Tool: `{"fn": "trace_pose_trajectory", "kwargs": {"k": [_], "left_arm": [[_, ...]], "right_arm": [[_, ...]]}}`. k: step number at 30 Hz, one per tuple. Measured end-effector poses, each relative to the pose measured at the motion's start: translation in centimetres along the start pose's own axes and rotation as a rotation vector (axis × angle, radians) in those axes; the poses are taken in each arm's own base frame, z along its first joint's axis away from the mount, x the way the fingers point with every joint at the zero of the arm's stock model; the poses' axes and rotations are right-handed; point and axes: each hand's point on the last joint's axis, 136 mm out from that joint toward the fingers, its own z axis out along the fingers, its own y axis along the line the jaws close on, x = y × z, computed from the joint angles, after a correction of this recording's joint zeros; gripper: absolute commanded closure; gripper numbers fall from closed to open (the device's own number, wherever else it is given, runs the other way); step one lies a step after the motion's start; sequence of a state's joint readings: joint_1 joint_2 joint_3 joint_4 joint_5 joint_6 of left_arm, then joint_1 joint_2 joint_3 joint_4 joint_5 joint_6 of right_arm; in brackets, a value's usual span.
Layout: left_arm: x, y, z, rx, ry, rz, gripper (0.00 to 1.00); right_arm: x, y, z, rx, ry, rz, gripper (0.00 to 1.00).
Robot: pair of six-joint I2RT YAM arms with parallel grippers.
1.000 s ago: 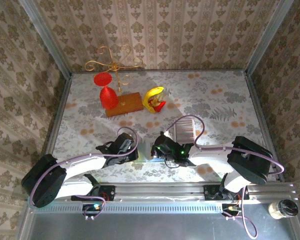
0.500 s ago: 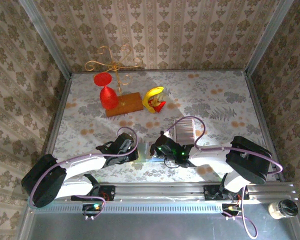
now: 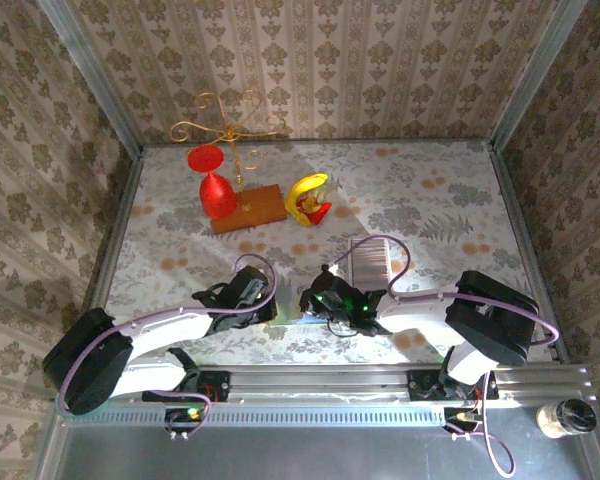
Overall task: Put the credit cards into the card holder
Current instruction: Insert the credit card into the card slot.
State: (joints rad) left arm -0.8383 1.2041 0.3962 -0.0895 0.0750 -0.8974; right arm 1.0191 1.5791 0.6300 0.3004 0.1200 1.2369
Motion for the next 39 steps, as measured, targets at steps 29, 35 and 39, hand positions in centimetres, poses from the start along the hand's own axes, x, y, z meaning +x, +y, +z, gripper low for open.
{"fn": "trace_pose_trajectory", "kwargs": {"k": [29, 35, 39], "left_arm": [[0.1, 0.0, 0.0, -0.014, -0.003, 0.011, 1.0], [0.1, 0.0, 0.0, -0.013, -0.003, 0.011, 1.0], [0.1, 0.0, -0.1, -0.016, -0.002, 0.015, 1.0]], "right_arm": [[0.9, -0.5, 0.8, 0.03, 0.096, -0.056, 0.69], [1.0, -0.9, 0.6, 0.076, 0.116, -0.099, 0.67], [1.2, -1.1, 0.5, 0.103, 0.13, -0.123, 0.75]]}}
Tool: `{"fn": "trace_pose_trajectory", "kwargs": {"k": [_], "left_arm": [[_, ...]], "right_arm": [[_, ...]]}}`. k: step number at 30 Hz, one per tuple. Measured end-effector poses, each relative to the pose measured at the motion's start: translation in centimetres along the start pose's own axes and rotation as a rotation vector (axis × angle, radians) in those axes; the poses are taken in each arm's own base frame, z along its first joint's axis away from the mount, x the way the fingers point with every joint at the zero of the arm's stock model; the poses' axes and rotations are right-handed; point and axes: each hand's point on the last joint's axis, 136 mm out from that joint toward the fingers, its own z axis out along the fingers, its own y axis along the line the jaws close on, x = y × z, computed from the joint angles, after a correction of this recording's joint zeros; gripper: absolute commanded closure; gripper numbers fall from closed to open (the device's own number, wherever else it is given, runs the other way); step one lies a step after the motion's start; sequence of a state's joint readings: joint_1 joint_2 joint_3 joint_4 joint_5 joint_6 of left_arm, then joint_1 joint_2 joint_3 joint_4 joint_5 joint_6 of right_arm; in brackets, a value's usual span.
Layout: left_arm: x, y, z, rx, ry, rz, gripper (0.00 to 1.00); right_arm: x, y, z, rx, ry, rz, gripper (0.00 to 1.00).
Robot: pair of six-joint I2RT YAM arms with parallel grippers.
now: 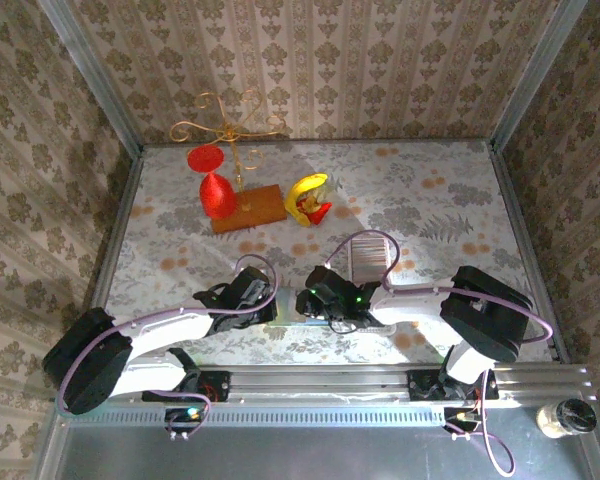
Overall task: Put the credit cards into the card holder
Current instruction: Insert the credit card into the card slot.
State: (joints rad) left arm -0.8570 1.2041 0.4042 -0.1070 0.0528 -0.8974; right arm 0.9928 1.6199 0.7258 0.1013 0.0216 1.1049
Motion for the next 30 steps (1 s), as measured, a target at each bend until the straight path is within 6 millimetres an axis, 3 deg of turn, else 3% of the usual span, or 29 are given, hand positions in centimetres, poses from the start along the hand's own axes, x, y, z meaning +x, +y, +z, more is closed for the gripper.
{"fn": "trace_pose_trajectory", "kwargs": {"k": [9, 14, 22, 26, 30], "left_arm": [[0.0, 0.0, 0.0, -0.003, 0.004, 0.001, 1.0], [0.0, 0.0, 0.0, -0.003, 0.004, 0.001, 1.0], [0.0, 0.0, 0.0, -0.003, 0.004, 0.0, 1.0], [0.0, 0.0, 0.0, -0.003, 0.003, 0.0, 1.0], [0.0, 0.0, 0.0, -0.003, 0.003, -0.004, 1.0]], "right_arm": [[0.2, 1.6, 0.0, 0.013, 0.021, -0.062, 0.73], [0.2, 1.2, 0.0, 0.05, 0.033, -0.086, 0.71], [0.4, 0.8, -0.1, 0.087, 0.044, -0.114, 0.88], [0.4, 1.8, 0.2, 0.075, 0.044, -0.122, 0.9], [0.4, 2.1, 0.3, 0.071, 0.045, -0.125, 0.86]]}}
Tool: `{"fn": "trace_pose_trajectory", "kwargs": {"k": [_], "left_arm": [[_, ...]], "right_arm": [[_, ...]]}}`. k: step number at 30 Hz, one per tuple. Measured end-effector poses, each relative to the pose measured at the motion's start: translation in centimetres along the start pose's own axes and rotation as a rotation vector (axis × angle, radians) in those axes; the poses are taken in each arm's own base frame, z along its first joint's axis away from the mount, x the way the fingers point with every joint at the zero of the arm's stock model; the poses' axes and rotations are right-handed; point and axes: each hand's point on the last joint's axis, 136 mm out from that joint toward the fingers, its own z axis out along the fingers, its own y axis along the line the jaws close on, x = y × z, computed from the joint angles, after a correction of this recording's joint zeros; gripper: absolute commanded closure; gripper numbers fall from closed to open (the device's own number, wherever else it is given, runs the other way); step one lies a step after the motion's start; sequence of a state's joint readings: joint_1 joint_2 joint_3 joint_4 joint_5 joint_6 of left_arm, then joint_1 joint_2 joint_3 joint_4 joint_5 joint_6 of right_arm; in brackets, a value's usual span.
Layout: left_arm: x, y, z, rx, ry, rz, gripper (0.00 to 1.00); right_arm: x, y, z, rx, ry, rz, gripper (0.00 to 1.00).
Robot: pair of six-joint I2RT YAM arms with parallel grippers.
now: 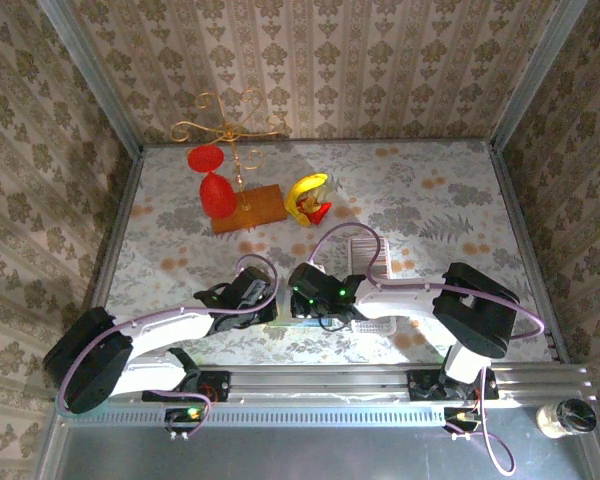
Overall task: Put the credit cards into the card holder
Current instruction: Insert the credit card into the card slot.
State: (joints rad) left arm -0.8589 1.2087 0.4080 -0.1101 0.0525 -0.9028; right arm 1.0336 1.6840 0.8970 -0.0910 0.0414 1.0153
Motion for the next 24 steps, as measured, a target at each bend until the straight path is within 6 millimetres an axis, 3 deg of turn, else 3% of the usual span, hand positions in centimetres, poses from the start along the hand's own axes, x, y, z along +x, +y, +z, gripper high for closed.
{"fn": "trace_pose_trajectory", "kwargs": {"k": [15, 24], "left_arm": [[0.0, 0.0, 0.0, 0.005, -0.006, -0.008, 1.0], [0.0, 0.0, 0.0, 0.004, -0.01, -0.005, 1.0]], "right_arm": [[-0.3, -1.4, -0.3, 0.067, -0.025, -0.018, 0.8], [0.3, -1.9, 1.0, 0.085, -0.009, -0.021, 0.8]]}}
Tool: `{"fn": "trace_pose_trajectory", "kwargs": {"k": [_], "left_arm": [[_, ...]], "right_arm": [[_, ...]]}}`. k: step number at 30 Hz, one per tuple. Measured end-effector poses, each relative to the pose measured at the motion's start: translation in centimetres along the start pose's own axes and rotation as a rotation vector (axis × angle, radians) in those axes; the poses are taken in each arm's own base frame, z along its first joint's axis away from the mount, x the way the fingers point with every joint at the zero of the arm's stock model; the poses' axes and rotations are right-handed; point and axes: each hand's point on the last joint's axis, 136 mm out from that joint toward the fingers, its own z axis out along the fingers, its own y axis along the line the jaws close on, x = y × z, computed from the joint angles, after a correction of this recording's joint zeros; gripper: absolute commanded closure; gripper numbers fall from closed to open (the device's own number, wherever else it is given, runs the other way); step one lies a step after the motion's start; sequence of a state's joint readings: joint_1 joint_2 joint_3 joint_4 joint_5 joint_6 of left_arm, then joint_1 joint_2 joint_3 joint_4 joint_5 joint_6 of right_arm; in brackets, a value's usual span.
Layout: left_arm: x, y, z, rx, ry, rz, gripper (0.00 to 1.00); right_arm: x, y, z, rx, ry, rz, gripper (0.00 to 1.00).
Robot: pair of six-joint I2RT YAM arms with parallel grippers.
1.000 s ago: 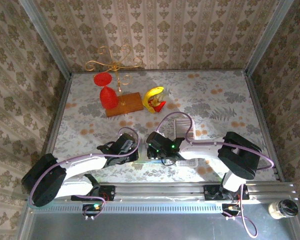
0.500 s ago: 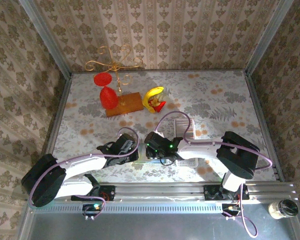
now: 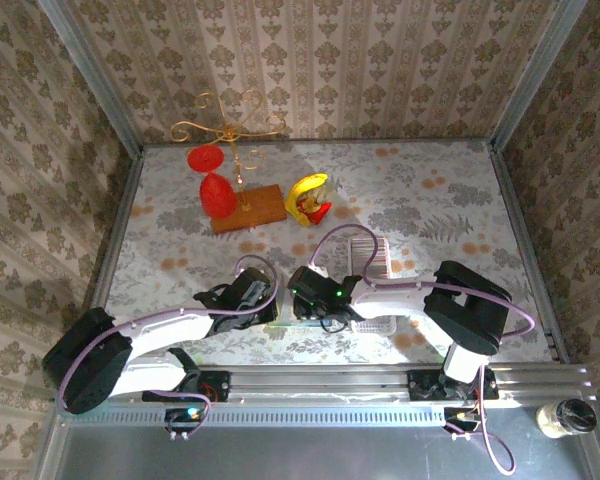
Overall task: Put the credit cards into the card holder
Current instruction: Insert the credit card into the card slot.
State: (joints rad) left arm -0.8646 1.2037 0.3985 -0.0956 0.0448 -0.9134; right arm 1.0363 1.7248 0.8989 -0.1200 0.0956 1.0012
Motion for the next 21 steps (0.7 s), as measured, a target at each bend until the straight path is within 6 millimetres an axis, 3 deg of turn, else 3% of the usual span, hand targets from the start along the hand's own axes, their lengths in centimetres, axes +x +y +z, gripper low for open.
{"fn": "trace_pose_trajectory", "kwargs": {"k": [8, 13, 21], "left_arm": [[0.0, 0.0, 0.0, 0.007, -0.012, -0.002, 1.0], [0.1, 0.1, -0.3, 0.012, -0.019, -0.003, 0.99], [0.0, -0.1, -1.9, 0.032, -0.046, 0.004, 0.82]], "right_arm": [[-0.5, 1.9, -0.3, -0.045, -0.016, -0.008, 0.8], [-0.4, 2.0, -0.3, -0.048, -0.013, -0.009, 0.8], [-0.5, 2.1, -0.5, -0.05, -0.018, -0.009, 0.79]]}}
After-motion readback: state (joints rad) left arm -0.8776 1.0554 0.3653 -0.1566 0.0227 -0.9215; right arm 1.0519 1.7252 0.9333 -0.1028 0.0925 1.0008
